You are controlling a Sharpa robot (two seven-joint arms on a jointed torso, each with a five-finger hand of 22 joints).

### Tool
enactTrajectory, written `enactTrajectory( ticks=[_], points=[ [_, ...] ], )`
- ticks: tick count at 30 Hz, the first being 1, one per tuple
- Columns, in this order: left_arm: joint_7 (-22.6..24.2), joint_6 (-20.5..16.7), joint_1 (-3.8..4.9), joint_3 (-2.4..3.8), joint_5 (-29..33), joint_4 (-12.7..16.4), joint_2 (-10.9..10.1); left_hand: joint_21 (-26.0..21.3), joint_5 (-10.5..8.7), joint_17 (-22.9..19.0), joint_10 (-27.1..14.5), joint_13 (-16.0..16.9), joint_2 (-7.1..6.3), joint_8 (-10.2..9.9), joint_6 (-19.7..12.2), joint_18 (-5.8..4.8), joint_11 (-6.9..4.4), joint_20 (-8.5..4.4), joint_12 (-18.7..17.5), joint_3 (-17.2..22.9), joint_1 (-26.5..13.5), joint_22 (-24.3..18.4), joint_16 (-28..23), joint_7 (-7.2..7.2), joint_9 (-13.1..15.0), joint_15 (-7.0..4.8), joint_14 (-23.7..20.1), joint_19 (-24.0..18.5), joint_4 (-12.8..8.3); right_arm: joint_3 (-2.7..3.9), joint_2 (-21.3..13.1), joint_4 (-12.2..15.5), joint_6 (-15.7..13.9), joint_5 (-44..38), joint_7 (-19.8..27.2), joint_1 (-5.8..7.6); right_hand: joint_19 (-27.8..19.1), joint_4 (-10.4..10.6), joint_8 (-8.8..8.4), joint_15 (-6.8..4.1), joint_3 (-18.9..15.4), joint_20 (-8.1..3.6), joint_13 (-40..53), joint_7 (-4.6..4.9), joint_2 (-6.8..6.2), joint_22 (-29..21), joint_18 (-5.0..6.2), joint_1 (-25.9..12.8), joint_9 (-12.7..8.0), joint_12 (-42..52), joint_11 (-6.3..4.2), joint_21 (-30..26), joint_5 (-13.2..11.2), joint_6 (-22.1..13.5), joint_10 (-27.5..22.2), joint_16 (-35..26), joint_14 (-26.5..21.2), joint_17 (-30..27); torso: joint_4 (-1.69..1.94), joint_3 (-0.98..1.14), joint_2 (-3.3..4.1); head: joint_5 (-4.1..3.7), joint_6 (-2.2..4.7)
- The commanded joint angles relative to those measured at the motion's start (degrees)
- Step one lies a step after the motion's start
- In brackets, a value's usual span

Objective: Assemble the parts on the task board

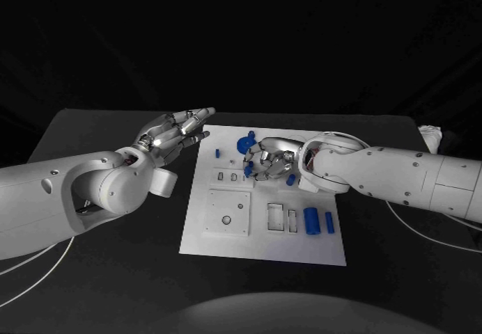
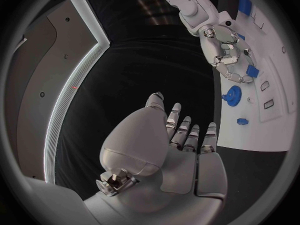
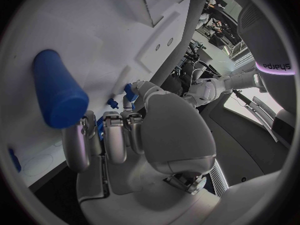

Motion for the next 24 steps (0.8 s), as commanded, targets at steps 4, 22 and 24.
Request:
enactTrajectory(
  ticks=[4,22,24],
  points=[
    [0.4,1.2,-0.07,0.04,-0.3,0.1,0.1,0.2,0.33,0.1,0.3,0.1,0.15,0.2,0.0,0.5,0.06,0.37,0.2,0.3,0.5,0.1,0.3,0.3,0.1,0.47,0.1,-0.1,0.0,-0.01,-0.1,0.1,0.9,-0.9,0.5,-0.09,1.9,-0.5,-0.69,0.29,0.0,0.24,15.1,-0.11,-0.48,13.5,0.8,-0.3,-0.3,0.2,0.12,-0.2,-0.9,-0.8,5.9,0.2,6.0,15.1,0.0,0.0,-0.02,0.12,-0.14],
    [0.3,1.2,-0.11,0.04,-0.3,0.0,0.1,0.2,0.33,0.1,0.3,0.1,0.15,0.2,0.0,0.5,0.06,0.37,0.2,0.3,0.5,0.1,0.3,0.3,0.1,0.47,0.1,-0.1,0.0,-0.01,0.0,0.2,-0.1,-1.7,1.4,-0.1,1.7,-2.3,1.43,0.01,0.0,-0.02,15.1,-0.65,0.4,13.5,0.86,0.1,0.9,0.2,-0.24,-0.4,-2.2,2.1,5.9,0.2,6.0,15.1,-0.01,0.03,0.0,0.09,-0.36],
    [0.3,1.3,-0.11,0.04,-0.3,-0.1,0.1,0.2,0.33,0.1,0.3,0.1,0.15,0.2,0.0,0.5,0.06,0.37,0.2,0.3,0.5,0.1,0.3,0.3,0.1,0.47,0.1,-0.1,0.0,-0.01,0.0,0.2,-0.3,-1.8,1.5,-0.1,1.7,-2.4,1.57,-0.01,0.0,-0.03,15.1,-0.69,0.42,13.5,0.86,0.1,1.0,0.2,-0.27,-0.5,-2.2,2.2,5.9,0.2,6.0,15.1,-0.03,0.02,-0.01,0.09,-0.37]
  ],
)
